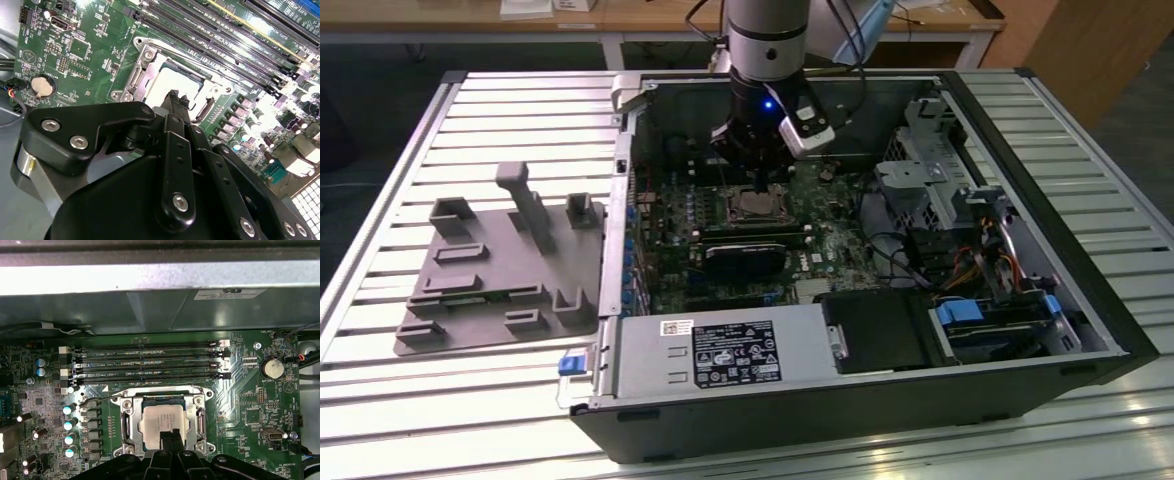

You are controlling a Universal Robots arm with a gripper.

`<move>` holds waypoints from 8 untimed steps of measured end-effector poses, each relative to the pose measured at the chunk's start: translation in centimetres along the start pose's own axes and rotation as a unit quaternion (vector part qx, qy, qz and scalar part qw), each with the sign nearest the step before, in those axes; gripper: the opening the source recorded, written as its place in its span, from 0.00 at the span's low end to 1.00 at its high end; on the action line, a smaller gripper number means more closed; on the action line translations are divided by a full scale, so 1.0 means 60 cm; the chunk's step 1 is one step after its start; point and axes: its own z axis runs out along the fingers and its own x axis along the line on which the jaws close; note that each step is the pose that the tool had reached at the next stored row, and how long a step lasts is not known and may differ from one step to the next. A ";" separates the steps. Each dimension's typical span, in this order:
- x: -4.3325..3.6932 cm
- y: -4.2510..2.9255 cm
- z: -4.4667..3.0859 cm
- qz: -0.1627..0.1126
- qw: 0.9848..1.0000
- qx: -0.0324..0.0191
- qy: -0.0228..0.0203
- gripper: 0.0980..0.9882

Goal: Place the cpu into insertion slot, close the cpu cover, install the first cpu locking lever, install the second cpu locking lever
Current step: 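Install the first cpu locking lever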

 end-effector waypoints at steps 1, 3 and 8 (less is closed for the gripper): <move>0.000 0.000 0.000 0.000 1.000 0.000 0.000 0.00; 0.000 0.000 0.000 0.000 1.000 -0.002 0.000 0.00; 0.002 0.000 0.000 0.000 1.000 -0.007 0.000 0.00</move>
